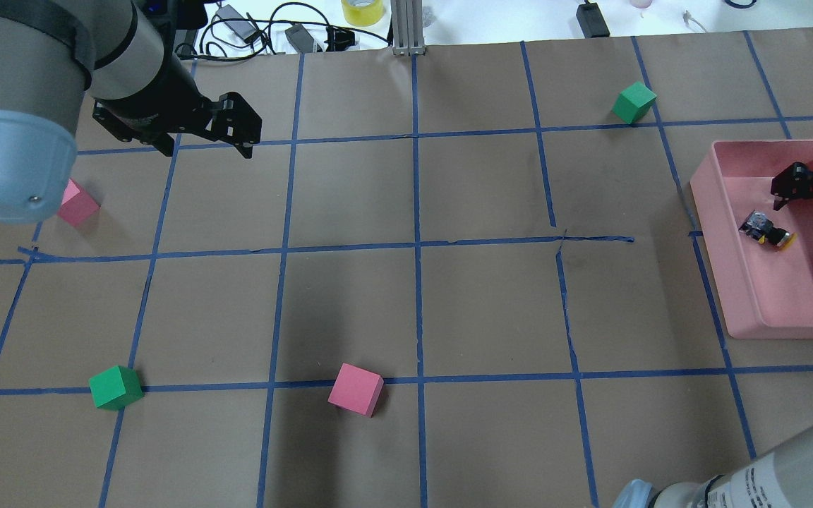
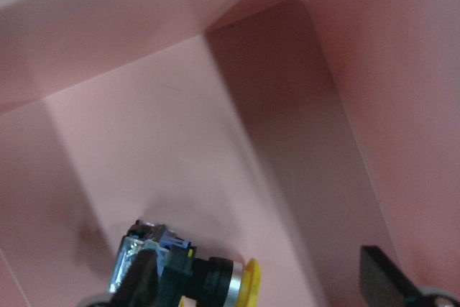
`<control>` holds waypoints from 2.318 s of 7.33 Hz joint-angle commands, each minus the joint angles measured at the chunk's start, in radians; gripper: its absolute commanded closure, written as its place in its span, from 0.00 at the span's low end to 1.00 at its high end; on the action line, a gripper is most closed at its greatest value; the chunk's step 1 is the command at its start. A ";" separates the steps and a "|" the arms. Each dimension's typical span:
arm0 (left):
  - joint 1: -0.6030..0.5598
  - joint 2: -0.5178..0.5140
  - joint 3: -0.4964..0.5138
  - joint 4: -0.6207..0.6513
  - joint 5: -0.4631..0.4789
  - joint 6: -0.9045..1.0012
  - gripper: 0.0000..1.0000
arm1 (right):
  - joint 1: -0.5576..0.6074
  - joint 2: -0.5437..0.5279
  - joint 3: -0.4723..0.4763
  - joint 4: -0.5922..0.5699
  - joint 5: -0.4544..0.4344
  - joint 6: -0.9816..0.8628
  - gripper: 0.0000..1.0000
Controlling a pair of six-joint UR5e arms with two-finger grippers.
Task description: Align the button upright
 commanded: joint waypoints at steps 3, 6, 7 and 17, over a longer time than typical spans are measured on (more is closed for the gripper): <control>0.000 0.000 0.000 -0.002 0.000 0.000 0.00 | 0.045 -0.002 -0.002 0.000 0.052 -0.421 0.00; 0.000 0.000 0.000 0.000 0.000 0.000 0.00 | 0.047 -0.002 -0.001 0.003 0.101 -0.724 0.00; 0.000 0.000 0.000 0.000 0.000 0.000 0.00 | 0.047 -0.002 -0.005 0.000 0.101 -0.807 0.00; 0.002 0.000 0.000 0.000 0.000 0.000 0.00 | 0.047 0.017 -0.002 -0.009 0.164 -0.960 0.00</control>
